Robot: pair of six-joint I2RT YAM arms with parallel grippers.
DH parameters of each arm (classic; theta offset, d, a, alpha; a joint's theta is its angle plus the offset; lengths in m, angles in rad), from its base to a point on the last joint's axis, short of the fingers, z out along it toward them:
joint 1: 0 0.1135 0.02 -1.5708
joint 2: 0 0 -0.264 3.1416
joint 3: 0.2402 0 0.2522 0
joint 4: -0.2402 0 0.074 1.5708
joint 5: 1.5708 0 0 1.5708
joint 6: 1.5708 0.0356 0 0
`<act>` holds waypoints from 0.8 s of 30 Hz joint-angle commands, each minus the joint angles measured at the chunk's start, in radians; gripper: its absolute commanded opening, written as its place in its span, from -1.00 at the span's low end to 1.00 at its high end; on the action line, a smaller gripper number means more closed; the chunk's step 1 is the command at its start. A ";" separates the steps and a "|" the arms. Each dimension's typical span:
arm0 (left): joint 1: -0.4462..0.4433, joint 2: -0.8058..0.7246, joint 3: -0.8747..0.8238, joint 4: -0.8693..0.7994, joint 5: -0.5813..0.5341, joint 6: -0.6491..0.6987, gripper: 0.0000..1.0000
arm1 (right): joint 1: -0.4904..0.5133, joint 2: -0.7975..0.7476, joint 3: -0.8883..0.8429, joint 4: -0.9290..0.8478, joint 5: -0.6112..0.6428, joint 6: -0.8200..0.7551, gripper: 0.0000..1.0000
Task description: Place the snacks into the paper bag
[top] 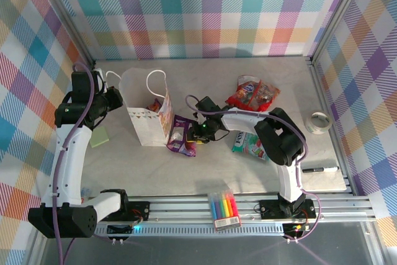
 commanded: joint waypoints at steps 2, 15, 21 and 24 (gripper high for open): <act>0.011 -0.007 -0.007 -0.025 0.006 0.011 -0.64 | 0.007 -0.062 0.032 -0.111 0.100 -0.061 -0.45; 0.011 -0.026 -0.014 -0.035 -0.006 0.017 -0.64 | 0.007 -0.169 0.088 -0.215 0.234 -0.133 -0.52; 0.011 -0.020 -0.018 -0.026 -0.004 0.018 -0.65 | 0.006 -0.248 0.121 -0.264 0.325 -0.180 -0.52; 0.011 -0.016 -0.014 -0.024 0.002 0.018 -0.65 | 0.007 -0.286 0.140 -0.287 0.375 -0.207 -0.52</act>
